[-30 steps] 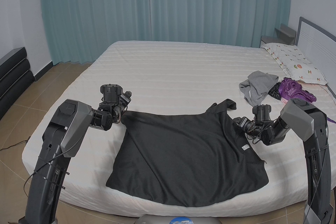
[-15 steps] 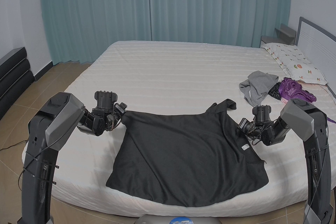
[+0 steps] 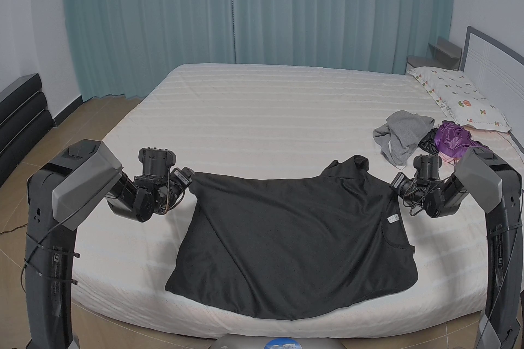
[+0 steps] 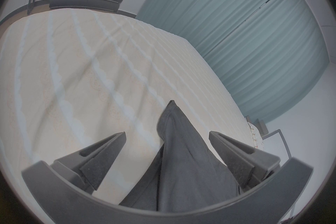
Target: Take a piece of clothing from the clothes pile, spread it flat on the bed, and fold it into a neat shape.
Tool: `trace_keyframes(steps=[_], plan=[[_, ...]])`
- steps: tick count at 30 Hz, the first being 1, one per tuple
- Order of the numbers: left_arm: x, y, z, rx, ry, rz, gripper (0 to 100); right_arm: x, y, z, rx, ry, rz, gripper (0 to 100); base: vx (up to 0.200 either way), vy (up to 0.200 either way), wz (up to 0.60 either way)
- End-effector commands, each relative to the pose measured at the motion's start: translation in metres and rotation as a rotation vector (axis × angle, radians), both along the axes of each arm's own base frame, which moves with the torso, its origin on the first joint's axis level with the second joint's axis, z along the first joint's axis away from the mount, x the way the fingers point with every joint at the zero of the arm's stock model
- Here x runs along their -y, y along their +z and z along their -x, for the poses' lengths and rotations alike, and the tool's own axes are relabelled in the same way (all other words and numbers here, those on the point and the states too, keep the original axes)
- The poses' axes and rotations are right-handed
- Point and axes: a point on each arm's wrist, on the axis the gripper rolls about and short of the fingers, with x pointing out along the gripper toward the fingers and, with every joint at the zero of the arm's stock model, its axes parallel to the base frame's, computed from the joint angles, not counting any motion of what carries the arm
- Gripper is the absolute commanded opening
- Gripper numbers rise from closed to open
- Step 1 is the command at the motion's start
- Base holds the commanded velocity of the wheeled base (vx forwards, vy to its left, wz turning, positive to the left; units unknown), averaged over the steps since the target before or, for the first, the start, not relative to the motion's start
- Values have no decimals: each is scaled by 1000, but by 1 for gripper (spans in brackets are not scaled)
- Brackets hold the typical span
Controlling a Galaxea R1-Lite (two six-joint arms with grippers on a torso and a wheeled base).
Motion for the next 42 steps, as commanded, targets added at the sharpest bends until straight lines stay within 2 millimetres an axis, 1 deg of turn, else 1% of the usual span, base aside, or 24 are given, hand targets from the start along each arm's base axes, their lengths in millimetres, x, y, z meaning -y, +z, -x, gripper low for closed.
trace_keyframes(steps=[1, 4, 5, 6, 7, 9, 10, 11, 13, 16, 19, 20, 21, 24, 26, 28, 31, 33, 35, 38, 42], plan=[[-3, 12, 14, 14, -8, 9, 100, 9, -1, 2, -8, -19, 5, 0, 0, 0, 0], [-3, 12, 16, 14, -8, 9, 100, 9, -3, 3, -14, -15, 7, 0, 0, 0, 0], [-3, 10, 21, 11, -10, 8, 100, 7, 0, 4, -10, -9, 4, 0, 0, 0, 0], [-4, 10, 24, 8, -10, 8, 100, 6, 1, 5, -11, -6, -2, 100, 0, 0, 0], [-4, 11, 25, 8, -10, 8, 100, 5, 2, 5, -10, -6, -5, 100, 0, 0, 0], [-5, 13, 32, -3, -14, 9, 100, 3, 16, 9, 20, 1, -11, 100, 0, 0, 0], [-5, 13, 33, -3, -15, 9, 100, 3, 16, 10, 20, 3, -12, 100, 0, 0, 0], [-6, 14, 39, -12, -19, 9, 100, 3, 22, 17, 24, 24, -25, 100, 0, 0, 0], [-6, 16, 47, -19, -24, 11, 100, 3, 29, 24, 42, 46, -39, 100, 0, 0, 0], [-7, 16, 62, -36, -43, 17, 100, 5, 36, 41, 47, 60, -50, 100, 0, 0, 0], [-7, 13, 75, -60, -50, 14, 100, 5, 42, 58, 43, 51, -72, 100, 0, 0, 0], [-7, 13, 75, -60, -50, 14, 100, 5, 42, 58, 43, 51, -72, 100, 0, 0, 0], [-5, 11, 84, -67, -61, 16, 100, 4, 47, 70, 38, 47, -107, 100, 0, 0, 0], [-5, 7, 95, -64, -65, 17, 100, 3, 52, 90, 12, 48, -139, 100, -67, 0, 0], [-4, 6, 102, -58, -68, 25, 100, 2, 52, 104, -24, 47, -144, 100, -200, 0, 0], [-4, 3, 107, -65, -67, 29, 100, 1, 52, 113, -42, 46, -145, 100, -200, 0, 0], [-5, -2, 119, -95, -59, 42, 100, 1, 50, 132, -86, 39, -152, 100, -200, 0, 0], [-5, -6, 127, -126, -62, 41, 100, 1, 50, 141, -108, 36, -158, 100, -200, 0, 0], [-5, -8, 130, -140, -63, 39, 100, 0, 50, 145, -117, 34, -161, 100, -200, 0, 0], [-1, -14, 143, -180, -83, 24, 100, 1, 45, 156, -156, 25, -173, 100, 0, 0, 0], [11, -23, 158, -233, -128, -8, 100, 0, 39, 162, -167, 33, -180, 100, 0, 0, 0]])
